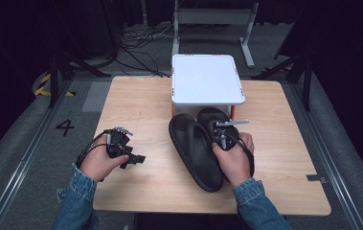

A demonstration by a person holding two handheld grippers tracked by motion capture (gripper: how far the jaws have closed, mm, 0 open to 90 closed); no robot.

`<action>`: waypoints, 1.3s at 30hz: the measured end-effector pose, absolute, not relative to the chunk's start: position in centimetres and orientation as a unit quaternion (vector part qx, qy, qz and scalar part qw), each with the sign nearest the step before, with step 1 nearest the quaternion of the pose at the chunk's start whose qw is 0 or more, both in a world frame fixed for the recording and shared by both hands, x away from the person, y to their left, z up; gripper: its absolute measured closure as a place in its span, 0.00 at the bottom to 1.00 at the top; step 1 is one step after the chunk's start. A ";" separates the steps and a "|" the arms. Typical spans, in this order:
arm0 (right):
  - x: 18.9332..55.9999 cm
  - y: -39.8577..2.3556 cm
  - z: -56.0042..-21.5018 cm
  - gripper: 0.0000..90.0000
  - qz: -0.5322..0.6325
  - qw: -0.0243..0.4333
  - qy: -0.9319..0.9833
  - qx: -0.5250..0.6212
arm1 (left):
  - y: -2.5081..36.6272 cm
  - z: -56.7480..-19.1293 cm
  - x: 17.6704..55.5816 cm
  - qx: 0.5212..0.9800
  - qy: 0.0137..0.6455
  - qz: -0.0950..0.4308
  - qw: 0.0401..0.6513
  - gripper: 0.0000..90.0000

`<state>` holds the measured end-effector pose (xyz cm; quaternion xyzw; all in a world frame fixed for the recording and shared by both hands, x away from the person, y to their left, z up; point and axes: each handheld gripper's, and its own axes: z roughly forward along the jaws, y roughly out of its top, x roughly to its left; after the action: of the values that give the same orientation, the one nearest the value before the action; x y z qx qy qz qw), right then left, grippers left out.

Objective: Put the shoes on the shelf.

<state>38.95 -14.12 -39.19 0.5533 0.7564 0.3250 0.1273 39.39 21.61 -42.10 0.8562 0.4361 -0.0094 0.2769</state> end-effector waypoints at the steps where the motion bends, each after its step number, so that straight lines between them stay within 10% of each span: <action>1: 39.3 -14.2 -39.1 0.84 0.328 0.128 0.752 0.557 | 21.7 -42.1 39.3 0.855 0.438 -0.010 0.279 0.31; 39: 47.1 -12.0 -39.5 0.84 0.327 0.172 0.675 0.639 | 23.2 -42.2 38.3 0.845 0.451 -0.012 0.287 0.31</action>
<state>47.08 -12.05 -39.53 0.6389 0.6750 0.3267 0.1716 38.32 23.23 -42.18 0.8451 0.4508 -0.0118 0.2871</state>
